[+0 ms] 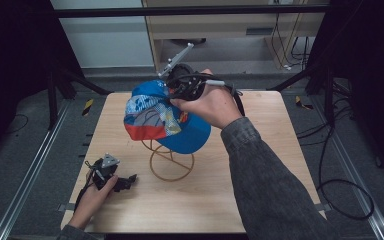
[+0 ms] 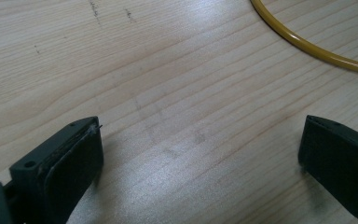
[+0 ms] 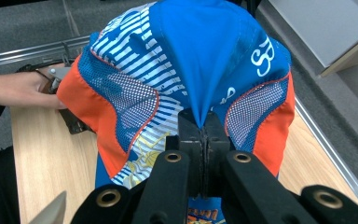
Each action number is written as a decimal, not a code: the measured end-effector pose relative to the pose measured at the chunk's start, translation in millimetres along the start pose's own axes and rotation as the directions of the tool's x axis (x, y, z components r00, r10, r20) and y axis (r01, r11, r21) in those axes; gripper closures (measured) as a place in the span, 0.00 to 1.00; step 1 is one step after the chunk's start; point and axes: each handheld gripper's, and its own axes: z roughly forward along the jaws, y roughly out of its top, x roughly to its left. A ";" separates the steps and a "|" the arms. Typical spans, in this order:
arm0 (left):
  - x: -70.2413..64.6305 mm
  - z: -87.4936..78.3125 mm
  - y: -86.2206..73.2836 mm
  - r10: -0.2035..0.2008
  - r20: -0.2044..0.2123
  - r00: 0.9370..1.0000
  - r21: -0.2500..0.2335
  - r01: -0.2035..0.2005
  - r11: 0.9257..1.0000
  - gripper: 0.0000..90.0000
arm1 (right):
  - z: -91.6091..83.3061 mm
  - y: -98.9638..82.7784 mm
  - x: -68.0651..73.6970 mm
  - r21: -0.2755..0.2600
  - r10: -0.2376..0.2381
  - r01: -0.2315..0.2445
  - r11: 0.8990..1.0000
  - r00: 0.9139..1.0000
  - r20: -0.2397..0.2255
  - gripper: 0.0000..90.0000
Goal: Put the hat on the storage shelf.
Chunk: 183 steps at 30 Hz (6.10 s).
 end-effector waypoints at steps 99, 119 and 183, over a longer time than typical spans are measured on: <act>-0.9 0.1 0.1 0.005 0.008 1.000 0.000 -0.005 1.000 0.00 | 37.6 -15.0 3.7 0.027 0.029 -0.029 0.999 0.999 -0.016 0.66; -1.1 0.2 0.1 0.003 0.006 1.000 -0.002 -0.003 1.000 0.00 | 28.7 -18.4 3.0 0.016 0.044 -0.044 0.999 0.999 -0.012 0.55; -1.3 0.0 0.0 0.007 0.008 1.000 0.001 -0.007 1.000 0.00 | -36.9 -163.6 -26.2 -0.093 0.237 -0.222 0.970 0.949 0.206 0.08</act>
